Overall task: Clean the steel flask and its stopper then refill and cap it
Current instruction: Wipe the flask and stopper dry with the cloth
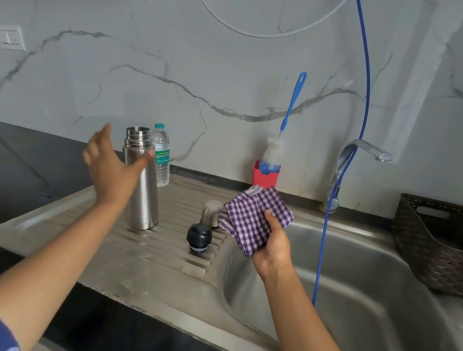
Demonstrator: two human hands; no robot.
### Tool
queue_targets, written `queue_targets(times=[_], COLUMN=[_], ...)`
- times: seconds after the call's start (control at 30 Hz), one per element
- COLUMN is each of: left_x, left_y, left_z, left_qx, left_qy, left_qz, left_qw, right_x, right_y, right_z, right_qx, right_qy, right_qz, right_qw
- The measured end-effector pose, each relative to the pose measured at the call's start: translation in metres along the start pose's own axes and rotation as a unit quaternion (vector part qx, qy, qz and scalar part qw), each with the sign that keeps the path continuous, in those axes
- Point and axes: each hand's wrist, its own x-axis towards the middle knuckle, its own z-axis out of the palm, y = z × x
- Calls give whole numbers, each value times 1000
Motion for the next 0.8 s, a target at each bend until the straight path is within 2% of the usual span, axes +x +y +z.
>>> queue_targets(times=[0.03,0.07,0.1,0.13,0.2,0.23,0.3,0.33,0.43,0.57,0.7,0.8], left_x=[-12,-23,-31,-37,-39,-39,-40,-42,-49,-52,-46,-43], left_y=[12,26,34,44,54,57,59,59,61,58,55,63], left_z=[-1,1,10,20,51,67,97,109,132,142,141,130], left_qx=[-8,-16,-19,-8,65,123,207,223,240,291,284,228], left_qy=[34,26,-29,-117,-316,-399,-508,-534,-552,-547,-522,-476], left_qz=[106,192,248,261,195,152,91,69,24,20,25,58], left_qw=[994,981,968,958,926,896,831,813,798,785,804,848], right_x=[1,2,2,3,3,3,5,6,9,14,13,11], right_y=[-1,-2,-3,-3,-4,-4,-4,-3,0,2,-4,-19], right_z=[-2,-5,-7,-8,-11,-12,-14,-15,-17,-18,-19,-20], right_qx=[1,1,1,2,1,0,-4,-6,-13,-14,-10,-5], right_qy=[6,10,14,19,27,31,38,41,46,52,57,69], right_qz=[-4,-5,-7,-10,-16,-18,-18,-16,-9,-8,-14,-38], right_qw=[1000,1000,1000,1000,1000,999,999,999,999,999,998,997])
